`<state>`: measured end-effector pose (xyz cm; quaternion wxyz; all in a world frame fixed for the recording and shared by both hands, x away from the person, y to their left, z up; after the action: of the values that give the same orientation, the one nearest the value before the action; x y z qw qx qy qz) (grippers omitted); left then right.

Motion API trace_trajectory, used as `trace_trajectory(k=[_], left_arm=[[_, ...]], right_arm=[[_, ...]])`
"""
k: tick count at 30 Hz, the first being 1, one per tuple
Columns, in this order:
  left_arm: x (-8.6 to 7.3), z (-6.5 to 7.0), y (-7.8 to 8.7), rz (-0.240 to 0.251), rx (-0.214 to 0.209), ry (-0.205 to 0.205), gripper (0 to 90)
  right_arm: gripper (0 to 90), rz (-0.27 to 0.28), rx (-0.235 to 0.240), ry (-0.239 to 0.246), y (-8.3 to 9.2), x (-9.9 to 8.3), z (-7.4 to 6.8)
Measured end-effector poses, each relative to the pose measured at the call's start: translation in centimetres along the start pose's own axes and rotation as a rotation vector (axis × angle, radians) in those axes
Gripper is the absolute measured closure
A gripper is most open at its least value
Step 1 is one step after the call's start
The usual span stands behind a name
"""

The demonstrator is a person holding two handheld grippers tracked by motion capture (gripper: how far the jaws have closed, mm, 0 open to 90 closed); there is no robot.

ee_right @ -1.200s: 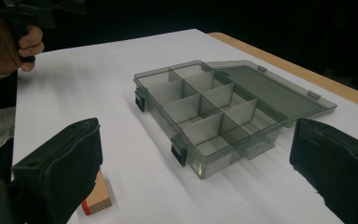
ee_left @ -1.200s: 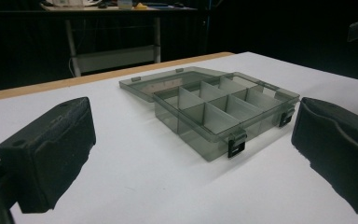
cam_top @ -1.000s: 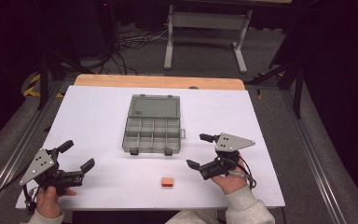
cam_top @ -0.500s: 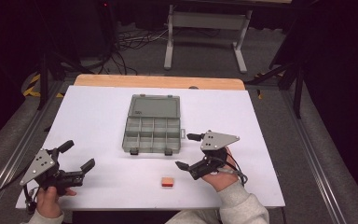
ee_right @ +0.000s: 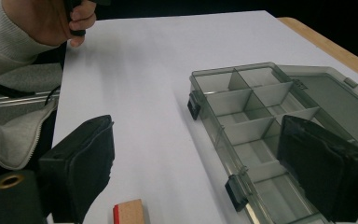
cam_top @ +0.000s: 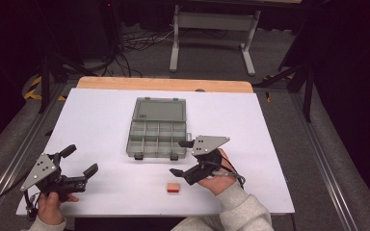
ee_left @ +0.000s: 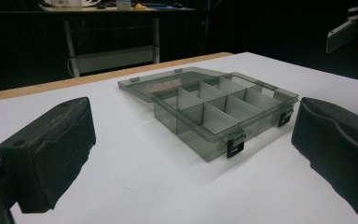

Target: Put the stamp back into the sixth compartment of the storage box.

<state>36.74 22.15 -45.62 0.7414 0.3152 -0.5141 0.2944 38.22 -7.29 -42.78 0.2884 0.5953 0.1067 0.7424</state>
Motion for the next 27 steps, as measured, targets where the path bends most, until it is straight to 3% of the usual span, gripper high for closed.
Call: trace_trajectory(k=[14, 27], left_arm=[[0.0, 0.0, 0.0, 0.000, -0.001, 0.004, 0.5], [0.0, 0.0, 0.0, 0.001, 0.001, 0.005, 0.5]], right_arm=[[15.2, -0.021, 0.068, 0.030, -1.8, 0.8, -0.7], [17.8, -0.120, 0.151, 0.057, -2.7, 0.0, -1.5]])
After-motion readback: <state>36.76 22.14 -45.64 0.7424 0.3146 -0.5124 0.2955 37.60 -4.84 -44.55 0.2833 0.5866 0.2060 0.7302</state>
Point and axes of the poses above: each handheld gripper's, and its own axes: y roughly backward along the jaws, x roughly out of its top, z roughly to its right, the point moved 9 cm from there along -y, roughly forward along the jaws, and after that the axes turned 13 degrees about y, right-handed, at the moved point
